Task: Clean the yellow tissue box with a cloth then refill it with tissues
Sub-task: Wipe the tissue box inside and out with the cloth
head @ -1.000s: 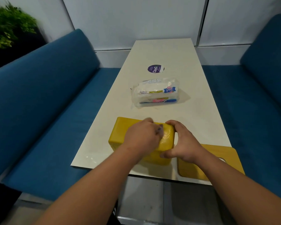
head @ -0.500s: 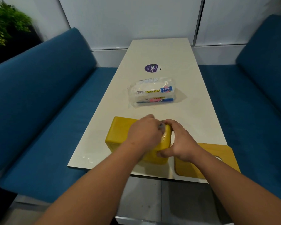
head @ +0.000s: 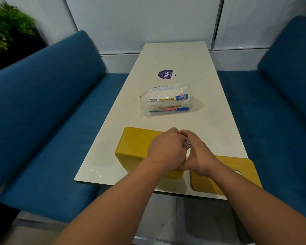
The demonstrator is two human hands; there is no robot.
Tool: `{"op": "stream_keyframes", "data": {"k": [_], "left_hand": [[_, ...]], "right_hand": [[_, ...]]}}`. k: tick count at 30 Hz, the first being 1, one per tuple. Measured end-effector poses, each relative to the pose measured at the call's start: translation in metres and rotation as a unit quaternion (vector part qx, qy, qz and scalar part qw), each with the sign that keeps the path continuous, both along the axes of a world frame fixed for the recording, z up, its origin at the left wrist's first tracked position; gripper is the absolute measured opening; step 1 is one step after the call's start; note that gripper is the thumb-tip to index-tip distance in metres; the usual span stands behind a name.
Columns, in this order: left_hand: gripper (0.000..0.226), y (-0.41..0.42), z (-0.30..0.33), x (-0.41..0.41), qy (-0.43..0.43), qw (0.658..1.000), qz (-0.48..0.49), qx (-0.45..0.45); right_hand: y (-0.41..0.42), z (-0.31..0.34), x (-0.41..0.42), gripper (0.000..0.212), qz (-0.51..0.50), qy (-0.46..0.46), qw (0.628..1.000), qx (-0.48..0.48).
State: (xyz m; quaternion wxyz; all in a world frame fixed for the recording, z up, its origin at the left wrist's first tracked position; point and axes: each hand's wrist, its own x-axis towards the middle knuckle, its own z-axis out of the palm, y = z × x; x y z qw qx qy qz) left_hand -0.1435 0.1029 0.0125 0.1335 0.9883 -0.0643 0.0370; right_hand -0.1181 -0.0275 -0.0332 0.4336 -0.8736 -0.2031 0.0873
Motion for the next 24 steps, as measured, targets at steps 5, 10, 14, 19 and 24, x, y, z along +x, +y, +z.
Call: {"op": "stream_keyframes", "data": {"k": [5, 10, 14, 19, 24], "left_hand": [[0.034, 0.074, 0.0, 0.001, 0.001, 0.989, 0.148, -0.025], [0.036, 0.131, 0.003, -0.01, -0.014, 0.962, 0.271, 0.021], [0.036, 0.14, 0.005, -0.028, -0.018, 0.95, 0.313, 0.014], [0.037, 0.146, 0.007, -0.046, -0.023, 0.941, 0.331, -0.071], [0.042, 0.164, 0.008, -0.05, -0.023, 0.938, 0.32, -0.132]], "right_hand": [[-0.001, 0.001, -0.003, 0.106, 0.009, 0.015, 0.999, -0.046], [-0.002, 0.005, -0.004, 0.107, 0.015, 0.022, 0.998, -0.051], [-0.005, 0.012, -0.003, 0.114, 0.03, 0.014, 0.994, -0.102], [0.005, 0.037, -0.004, 0.128, 0.004, -0.075, 0.978, -0.195], [0.067, 0.069, -0.002, 0.124, 0.076, -0.16, 0.931, -0.32]]}}
